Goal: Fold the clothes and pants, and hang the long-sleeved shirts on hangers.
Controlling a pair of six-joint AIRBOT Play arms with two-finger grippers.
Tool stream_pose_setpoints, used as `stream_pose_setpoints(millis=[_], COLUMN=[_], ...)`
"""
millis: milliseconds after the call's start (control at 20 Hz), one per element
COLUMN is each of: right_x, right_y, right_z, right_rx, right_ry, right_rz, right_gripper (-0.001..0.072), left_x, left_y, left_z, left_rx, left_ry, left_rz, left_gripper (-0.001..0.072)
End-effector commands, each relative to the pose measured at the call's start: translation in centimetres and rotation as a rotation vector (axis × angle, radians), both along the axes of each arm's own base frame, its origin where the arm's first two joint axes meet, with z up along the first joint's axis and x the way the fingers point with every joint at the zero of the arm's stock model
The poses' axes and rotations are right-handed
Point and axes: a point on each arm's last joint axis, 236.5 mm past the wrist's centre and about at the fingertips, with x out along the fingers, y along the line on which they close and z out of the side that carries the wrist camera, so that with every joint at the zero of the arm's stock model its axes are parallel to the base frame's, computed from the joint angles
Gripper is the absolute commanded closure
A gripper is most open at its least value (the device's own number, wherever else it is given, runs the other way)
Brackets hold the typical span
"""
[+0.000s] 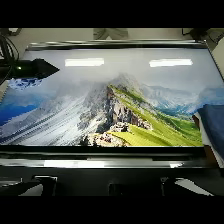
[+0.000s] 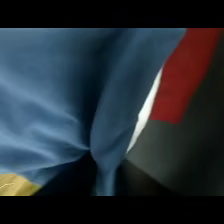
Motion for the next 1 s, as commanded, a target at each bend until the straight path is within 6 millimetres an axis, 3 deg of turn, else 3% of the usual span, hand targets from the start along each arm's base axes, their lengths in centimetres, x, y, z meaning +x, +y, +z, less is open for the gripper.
stream_pose_setpoints(millis=[0,50,100,150,200,250,300,350,400,450,500,550,600,650,700,750,800,850,950], right_x=[-0.2,1.3,3.6,7.1,10.9,14.7,17.9,21.2,24.6,27.7,30.3,32.0,32.7,32.4,31.1,29.3,27.3,25.9,25.2], right_y=[-1.2,-2.5,-4.4,-7.0,-9.3,-10.3,-9.3,-6.3,-1.9,3.0,8.5,12.9,17.2,21.3,25.9,29.4,32.4,34.4,35.4], right_z=[-1.2,0.6,3.5,8.6,15.0,22.9,29.6,34.8,37.0,36.6,33.6,29.2,23.4,17.8,12.2,7.9,4.4,2.1,0.2], right_rx=[-0.065,-0.120,-0.206,-0.351,-0.516,-0.710,-0.863,-0.973,-0.998,-0.938,-0.826,-0.707,-0.549,-0.389,-0.212,-0.068,0.048,0.099,0.073], right_ry=[0.005,-0.056,-0.155,-0.315,-0.506,-0.699,-0.840,-0.945,-1.006,-1.036,-0.995,-0.899,-0.761,-0.632,-0.502,-0.389,-0.287,-0.228,-0.175], right_rz=[0.006,0.030,0.049,0.048,0.057,0.098,0.177,0.295,0.434,0.564,0.727,0.859,0.950,1.034,1.132,1.197,1.256,1.302,1.356], right_gripper=[0.0229,-0.0002,0.0009,0.0010,0.0013,0.0015,0.0026,0.0026,0.0026,0.0026,0.0026,0.0027,0.0027,0.0027,0.0025,0.0025,0.0025,0.0026,0.0027], left_x=[0.2,0.6,0.9,1.5,2.1,3.0,4.0,5.1,6.2,7.1,7.6,7.3,6.1,3.5,0.2,-3.0,-4.5,-4.5,-3.9], left_y=[-0.4,-0.5,-0.7,-0.6,-0.3,0.6,2.1,4.1,6.3,8.2,9.9,10.7,11.0,10.7,10.0,8.9,7.2,5.8,5.1], left_z=[0.7,1.5,3.1,5.6,8.6,11.7,14.5,15.9,15.5,13.6,9.9,4.9,-0.4,-6.5,-11.6,-15.6,-17.8,-18.6,-19.0], left_rx=[-0.032,-0.053,-0.084,-0.103,-0.106,-0.073,0.014,0.136,0.231,0.309,0.391,0.462,0.518,0.565,0.606,0.619,0.567,0.505,0.460], left_ry=[-0.014,-0.038,-0.076,-0.145,-0.239,-0.359,-0.490,-0.574,-0.577,-0.522,-0.401,-0.224,-0.025,0.224,0.454,0.627,0.676,0.637,0.518], left_rz=[0.002,0.013,0.019,0.037,0.067,0.113,0.183,0.268,0.365,0.444,0.491,0.482,0.446,0.379,0.283,0.171,0.109,0.115,0.176], left_gripper=[0.0685,0.0685,0.0686,0.0686,0.0687,0.0688,0.0689,0.0690,0.0689,0.0688,0.0686,0.0679,0.0553,0.0177,-0.0002,-0.0004,-0.0004,-0.0003,-0.0004])
